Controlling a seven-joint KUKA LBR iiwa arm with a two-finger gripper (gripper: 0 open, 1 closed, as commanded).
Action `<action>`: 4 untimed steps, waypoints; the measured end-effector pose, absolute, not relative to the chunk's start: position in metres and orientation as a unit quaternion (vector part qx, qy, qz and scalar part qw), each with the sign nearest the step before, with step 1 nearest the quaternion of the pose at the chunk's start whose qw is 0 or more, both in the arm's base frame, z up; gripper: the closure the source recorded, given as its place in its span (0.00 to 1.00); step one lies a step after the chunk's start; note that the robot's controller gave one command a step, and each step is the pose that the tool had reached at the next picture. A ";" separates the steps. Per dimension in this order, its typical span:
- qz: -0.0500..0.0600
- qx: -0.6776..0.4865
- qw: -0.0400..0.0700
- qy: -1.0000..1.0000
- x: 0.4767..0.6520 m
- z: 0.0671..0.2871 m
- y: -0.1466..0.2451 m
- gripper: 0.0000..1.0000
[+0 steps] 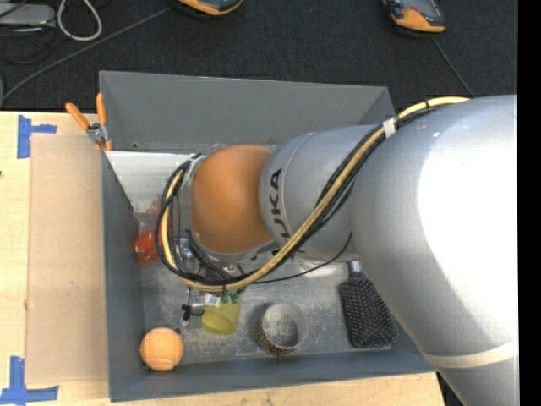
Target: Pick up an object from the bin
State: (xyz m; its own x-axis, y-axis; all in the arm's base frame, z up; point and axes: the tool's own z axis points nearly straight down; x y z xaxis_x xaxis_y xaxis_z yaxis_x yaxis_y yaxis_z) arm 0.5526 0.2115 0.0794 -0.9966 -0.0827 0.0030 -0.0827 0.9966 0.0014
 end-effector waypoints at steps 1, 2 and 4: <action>-0.001 0.133 0.003 -0.991 0.521 0.083 0.172 0.00; -0.002 0.257 0.001 -0.966 0.528 0.076 0.152 0.00; -0.001 0.179 0.003 -0.984 0.558 0.111 0.174 0.00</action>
Offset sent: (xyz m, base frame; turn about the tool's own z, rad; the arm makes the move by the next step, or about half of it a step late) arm -0.0177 -0.0810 -0.0094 -0.6824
